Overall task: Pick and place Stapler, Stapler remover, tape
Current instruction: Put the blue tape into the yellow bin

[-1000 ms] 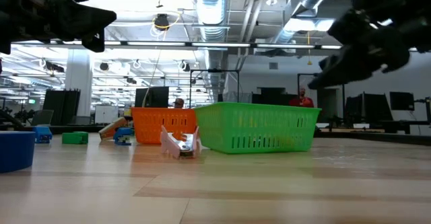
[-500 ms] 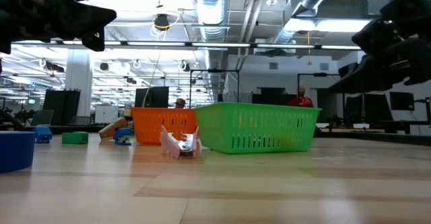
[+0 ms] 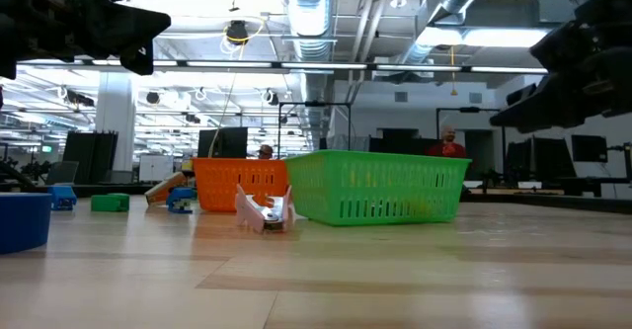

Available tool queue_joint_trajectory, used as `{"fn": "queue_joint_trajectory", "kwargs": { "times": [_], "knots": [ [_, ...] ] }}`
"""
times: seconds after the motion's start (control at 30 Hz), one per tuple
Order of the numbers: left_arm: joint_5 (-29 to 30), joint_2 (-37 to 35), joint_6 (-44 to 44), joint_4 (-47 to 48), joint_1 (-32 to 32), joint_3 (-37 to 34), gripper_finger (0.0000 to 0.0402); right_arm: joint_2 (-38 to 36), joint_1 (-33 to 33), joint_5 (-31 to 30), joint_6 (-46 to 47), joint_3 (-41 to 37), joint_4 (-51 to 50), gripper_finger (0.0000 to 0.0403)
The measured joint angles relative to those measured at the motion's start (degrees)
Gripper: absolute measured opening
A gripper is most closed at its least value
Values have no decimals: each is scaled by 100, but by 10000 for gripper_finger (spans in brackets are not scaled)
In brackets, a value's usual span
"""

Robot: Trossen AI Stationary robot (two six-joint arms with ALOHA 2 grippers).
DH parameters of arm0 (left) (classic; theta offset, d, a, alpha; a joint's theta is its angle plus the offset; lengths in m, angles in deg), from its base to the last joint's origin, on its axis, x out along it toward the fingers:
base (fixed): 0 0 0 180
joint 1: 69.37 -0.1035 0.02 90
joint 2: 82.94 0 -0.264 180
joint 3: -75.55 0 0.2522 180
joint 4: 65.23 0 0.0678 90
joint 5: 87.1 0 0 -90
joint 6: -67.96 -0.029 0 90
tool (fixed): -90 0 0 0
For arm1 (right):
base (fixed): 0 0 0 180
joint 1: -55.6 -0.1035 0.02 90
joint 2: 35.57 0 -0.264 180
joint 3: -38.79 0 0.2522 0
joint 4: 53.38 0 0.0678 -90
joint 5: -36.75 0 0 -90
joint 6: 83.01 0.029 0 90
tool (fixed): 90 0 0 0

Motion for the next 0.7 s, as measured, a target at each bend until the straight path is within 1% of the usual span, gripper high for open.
{"fn": "queue_joint_trajectory", "kwargs": {
  "times": [0.13, 0.37, 0.7],
  "knots": [
    [0, 0, 2, -8, -2, 0, 4, -400, 5, 26, -14, -1, -94, 1],
    [0, 0, 1, -24, -1, 0, 4, -821, 3, 191, 4, -4, -120, 0],
    [0, 0, 0, -22, -1, 0, 4, -1439, 0, 221, 92, -7, -124, 0]
  ]
}}
